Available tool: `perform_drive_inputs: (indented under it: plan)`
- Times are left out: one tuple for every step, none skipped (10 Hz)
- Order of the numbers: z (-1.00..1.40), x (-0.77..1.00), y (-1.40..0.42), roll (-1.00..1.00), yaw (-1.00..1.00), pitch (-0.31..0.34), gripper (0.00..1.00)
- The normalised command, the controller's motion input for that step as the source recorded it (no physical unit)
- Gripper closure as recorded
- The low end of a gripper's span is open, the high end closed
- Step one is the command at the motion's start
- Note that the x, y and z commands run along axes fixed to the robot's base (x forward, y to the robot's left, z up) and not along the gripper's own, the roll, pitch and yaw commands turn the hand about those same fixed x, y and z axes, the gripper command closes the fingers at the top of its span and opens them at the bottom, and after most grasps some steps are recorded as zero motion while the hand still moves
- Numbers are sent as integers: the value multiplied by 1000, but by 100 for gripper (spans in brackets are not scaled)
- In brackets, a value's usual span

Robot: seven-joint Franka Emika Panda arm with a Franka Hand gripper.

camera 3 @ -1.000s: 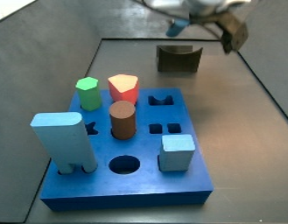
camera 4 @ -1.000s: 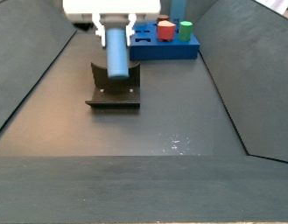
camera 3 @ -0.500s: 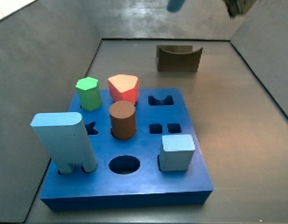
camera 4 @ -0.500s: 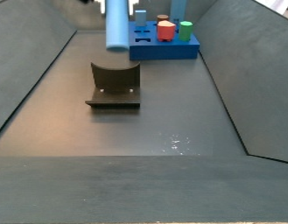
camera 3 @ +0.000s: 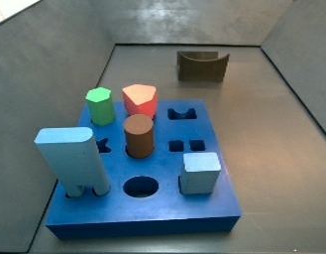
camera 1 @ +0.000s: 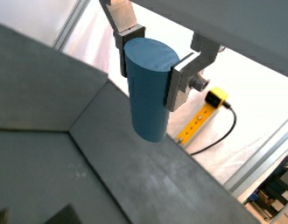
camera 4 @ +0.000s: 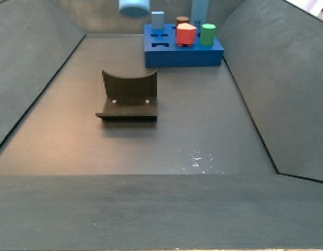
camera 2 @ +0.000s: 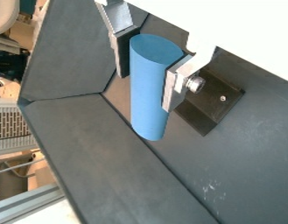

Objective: Pick up the oval object. Move up. Place the oval object on the fixture. Regrasp the oval object. Move to above the board. Insert the oval object.
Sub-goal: Move to above the board.

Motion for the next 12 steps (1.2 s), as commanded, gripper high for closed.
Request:
perform_drive_inputs:
  plan:
    - [1000, -96, 5, -45, 44, 139, 100]
    - [816, -51, -6, -47, 75, 129, 100]
    - [641, -19, -12, -42, 89, 127, 100]
    - [467, 4, -17, -39, 94, 129, 100]
    - [236, 14, -24, -37, 102, 126, 100]
    - [25, -332, -1000, -1000, -138, 29, 100]
    - [29, -334, -1000, -1000, -139, 18, 100]
    - [34, -347, -1000, -1000, -137, 17, 100]
    - [17, -356, -1000, -1000, -134, 20, 100]
    - [21, -358, -1000, -1000, -138, 25, 100]
    - [27, -368, -1000, -1000, -135, 31, 100]
    - [13, -377, -1000, -1000, -133, 35, 100]
